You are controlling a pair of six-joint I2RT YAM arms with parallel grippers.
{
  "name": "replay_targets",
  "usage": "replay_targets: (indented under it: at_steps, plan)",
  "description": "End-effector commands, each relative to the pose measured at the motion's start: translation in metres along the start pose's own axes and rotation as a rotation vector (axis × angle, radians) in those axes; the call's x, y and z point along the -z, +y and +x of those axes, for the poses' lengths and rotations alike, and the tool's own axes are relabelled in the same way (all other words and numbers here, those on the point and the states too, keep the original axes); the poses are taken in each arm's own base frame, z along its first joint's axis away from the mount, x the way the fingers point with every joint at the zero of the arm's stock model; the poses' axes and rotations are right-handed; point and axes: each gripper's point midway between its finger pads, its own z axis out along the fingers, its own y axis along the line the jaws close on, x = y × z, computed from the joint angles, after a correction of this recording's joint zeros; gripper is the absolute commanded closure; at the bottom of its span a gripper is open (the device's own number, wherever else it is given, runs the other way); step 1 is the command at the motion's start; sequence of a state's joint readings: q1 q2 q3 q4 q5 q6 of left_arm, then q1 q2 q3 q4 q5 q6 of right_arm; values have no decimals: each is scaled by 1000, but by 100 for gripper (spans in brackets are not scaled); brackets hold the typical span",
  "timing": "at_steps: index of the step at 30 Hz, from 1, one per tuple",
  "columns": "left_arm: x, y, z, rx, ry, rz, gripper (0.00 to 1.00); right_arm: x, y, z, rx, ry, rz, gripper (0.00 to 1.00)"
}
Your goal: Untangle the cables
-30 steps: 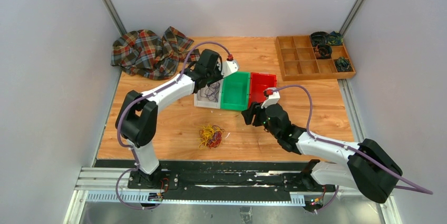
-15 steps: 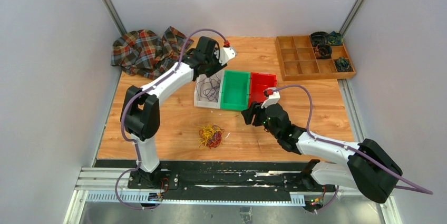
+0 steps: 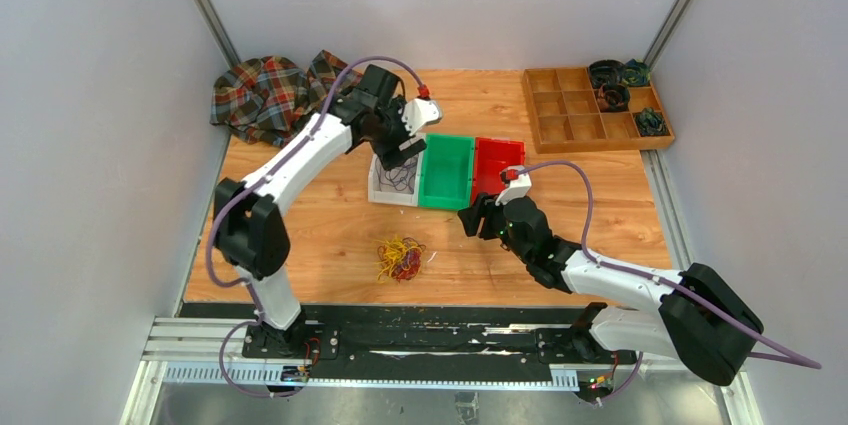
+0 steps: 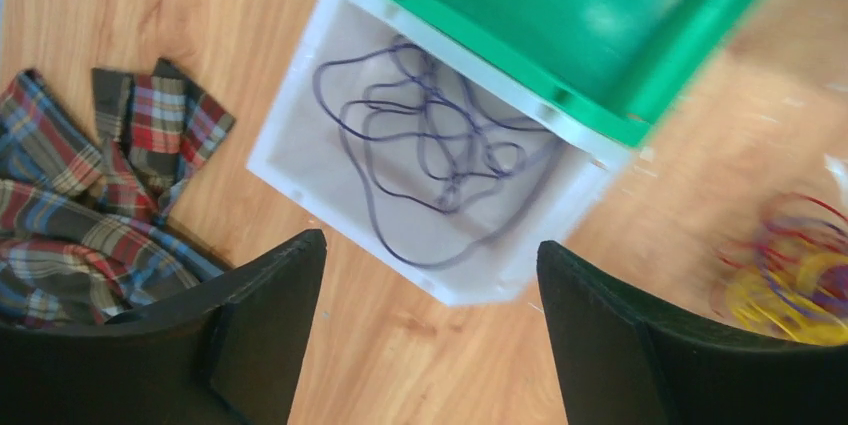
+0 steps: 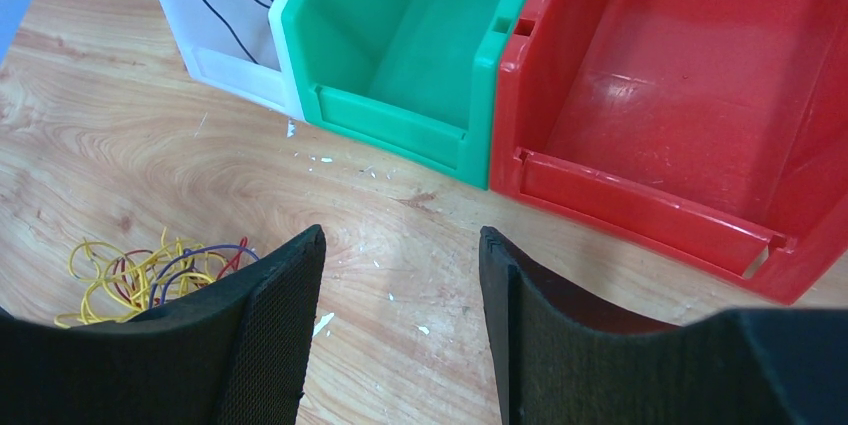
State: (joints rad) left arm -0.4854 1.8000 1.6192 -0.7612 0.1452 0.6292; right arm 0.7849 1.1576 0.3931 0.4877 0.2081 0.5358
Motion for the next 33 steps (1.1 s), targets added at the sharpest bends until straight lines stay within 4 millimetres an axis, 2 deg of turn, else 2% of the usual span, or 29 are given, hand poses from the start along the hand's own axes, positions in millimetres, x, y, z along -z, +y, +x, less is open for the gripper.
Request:
replay_targets:
  at_steps: [1, 7, 10, 13, 15, 20, 28, 31, 33]
  plan:
    - [69, -53, -3, -25, -92, 178, 17, 0, -7, -2, -16, 7, 23, 41]
    - [104, -130, 41, 1, -109, 375, 15, -1, -5, -1, -6, 23, 16, 34]
    - [107, -160, 62, -46, -114, 433, 14, -3, -3, 0, 2, 43, 14, 30]
    - [100, -176, 77, -94, -91, 476, 16, -4, -3, 1, 7, 60, 18, 29]
    - [93, -179, 84, -116, -69, 496, 19, -4, -3, 1, 7, 63, 19, 31]
    - [65, -169, 94, -155, -44, 447, 24, -5, -3, 2, 7, 72, 25, 35]
    - [33, -169, 95, -159, -57, 428, 34, -7, -2, 3, 12, 84, 30, 37]
    - [23, -162, 97, -182, -64, 376, 44, -7, -2, 3, 12, 83, 30, 37]
    - [18, -157, 98, -199, -67, 344, 60, -7, -3, 4, 12, 86, 31, 37]
